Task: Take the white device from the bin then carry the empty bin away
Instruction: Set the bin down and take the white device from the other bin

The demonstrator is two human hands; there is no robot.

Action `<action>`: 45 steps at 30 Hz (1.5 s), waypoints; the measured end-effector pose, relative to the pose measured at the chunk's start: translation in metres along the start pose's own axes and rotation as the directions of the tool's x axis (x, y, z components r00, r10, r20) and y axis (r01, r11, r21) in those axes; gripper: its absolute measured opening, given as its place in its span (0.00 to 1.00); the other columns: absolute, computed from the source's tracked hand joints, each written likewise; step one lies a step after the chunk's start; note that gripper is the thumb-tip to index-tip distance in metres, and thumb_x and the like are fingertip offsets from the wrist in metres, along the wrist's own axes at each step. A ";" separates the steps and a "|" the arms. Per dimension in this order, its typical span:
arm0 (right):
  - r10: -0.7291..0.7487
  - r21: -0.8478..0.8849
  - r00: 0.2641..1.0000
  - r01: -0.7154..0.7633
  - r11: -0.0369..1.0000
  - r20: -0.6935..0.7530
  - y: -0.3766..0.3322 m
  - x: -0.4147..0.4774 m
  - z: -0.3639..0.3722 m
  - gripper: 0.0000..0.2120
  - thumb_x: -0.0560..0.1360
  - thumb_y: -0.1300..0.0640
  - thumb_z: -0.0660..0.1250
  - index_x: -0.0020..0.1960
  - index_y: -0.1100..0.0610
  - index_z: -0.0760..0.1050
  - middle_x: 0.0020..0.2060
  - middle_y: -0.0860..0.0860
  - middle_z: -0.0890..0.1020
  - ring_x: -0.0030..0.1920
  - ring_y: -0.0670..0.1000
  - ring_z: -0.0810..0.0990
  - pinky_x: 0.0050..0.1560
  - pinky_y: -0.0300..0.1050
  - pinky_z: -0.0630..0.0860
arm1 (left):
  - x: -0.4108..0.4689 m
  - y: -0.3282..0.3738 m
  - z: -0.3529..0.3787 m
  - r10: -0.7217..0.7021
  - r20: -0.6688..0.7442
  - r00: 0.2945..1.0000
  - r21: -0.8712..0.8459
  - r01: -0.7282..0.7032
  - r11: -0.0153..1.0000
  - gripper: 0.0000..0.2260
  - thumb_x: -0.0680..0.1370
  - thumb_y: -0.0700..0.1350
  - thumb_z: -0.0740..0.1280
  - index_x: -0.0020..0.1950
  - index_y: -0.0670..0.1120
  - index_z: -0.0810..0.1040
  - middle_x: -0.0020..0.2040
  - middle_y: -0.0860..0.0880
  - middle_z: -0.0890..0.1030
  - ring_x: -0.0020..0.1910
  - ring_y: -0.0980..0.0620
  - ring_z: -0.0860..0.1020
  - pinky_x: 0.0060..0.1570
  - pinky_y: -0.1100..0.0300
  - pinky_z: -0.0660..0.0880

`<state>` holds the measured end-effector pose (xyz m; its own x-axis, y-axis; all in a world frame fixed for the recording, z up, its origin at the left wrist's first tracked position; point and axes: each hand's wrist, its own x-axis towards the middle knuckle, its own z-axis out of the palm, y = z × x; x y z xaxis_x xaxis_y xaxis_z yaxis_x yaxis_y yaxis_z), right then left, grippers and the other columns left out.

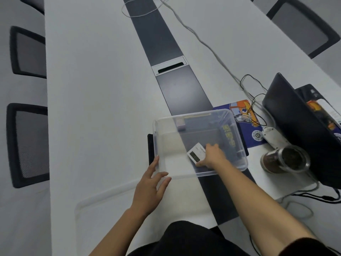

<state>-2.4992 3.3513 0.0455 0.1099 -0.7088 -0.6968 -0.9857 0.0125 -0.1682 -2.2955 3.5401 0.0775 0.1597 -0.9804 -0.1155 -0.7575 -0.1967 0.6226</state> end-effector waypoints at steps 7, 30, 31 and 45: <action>-0.052 0.300 0.986 0.097 0.949 -0.157 -0.010 -0.040 -0.018 0.18 0.73 0.44 0.71 0.56 0.56 0.83 0.49 0.55 0.85 0.48 0.56 0.82 0.49 0.52 0.81 | 0.004 0.000 -0.015 -0.009 0.069 0.998 -0.084 0.014 0.996 0.22 0.79 0.56 0.65 0.72 0.53 0.72 0.79 0.56 0.64 0.72 0.55 0.71 0.62 0.55 0.76; -0.308 0.838 0.916 0.371 0.401 -0.258 -0.127 -0.215 0.093 0.22 0.80 0.66 0.57 0.61 0.44 0.80 0.53 0.41 0.85 0.52 0.48 0.83 0.52 0.47 0.79 | -0.071 -0.027 -0.121 -0.467 0.112 0.877 -0.802 0.357 0.478 0.15 0.77 0.36 0.70 0.63 0.47 0.79 0.58 0.51 0.82 0.46 0.55 0.85 0.47 0.59 0.79; -0.307 0.843 0.914 0.376 0.384 -0.267 -0.129 -0.217 0.094 0.19 0.81 0.64 0.57 0.61 0.45 0.79 0.52 0.42 0.85 0.51 0.49 0.83 0.50 0.46 0.79 | -0.071 -0.030 -0.124 -0.450 0.118 0.885 -0.807 0.350 0.476 0.15 0.77 0.35 0.69 0.63 0.46 0.79 0.57 0.50 0.83 0.47 0.54 0.86 0.46 0.60 0.79; -0.176 0.881 0.937 0.345 0.324 -0.302 -0.134 -0.205 0.108 0.12 0.79 0.49 0.68 0.61 0.49 0.79 0.50 0.48 0.86 0.50 0.48 0.85 0.51 0.46 0.83 | -0.083 -0.033 -0.106 -0.522 0.276 0.807 -0.795 0.497 0.347 0.14 0.77 0.44 0.72 0.62 0.47 0.77 0.53 0.43 0.85 0.55 0.45 0.82 0.52 0.52 0.81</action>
<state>-2.3758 3.5712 0.1358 0.2378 -0.8793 -0.4126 -0.1688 0.3809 -0.9091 -2.2161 3.6290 0.1486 0.3492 -0.6921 -0.6318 0.3197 -0.5458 0.7746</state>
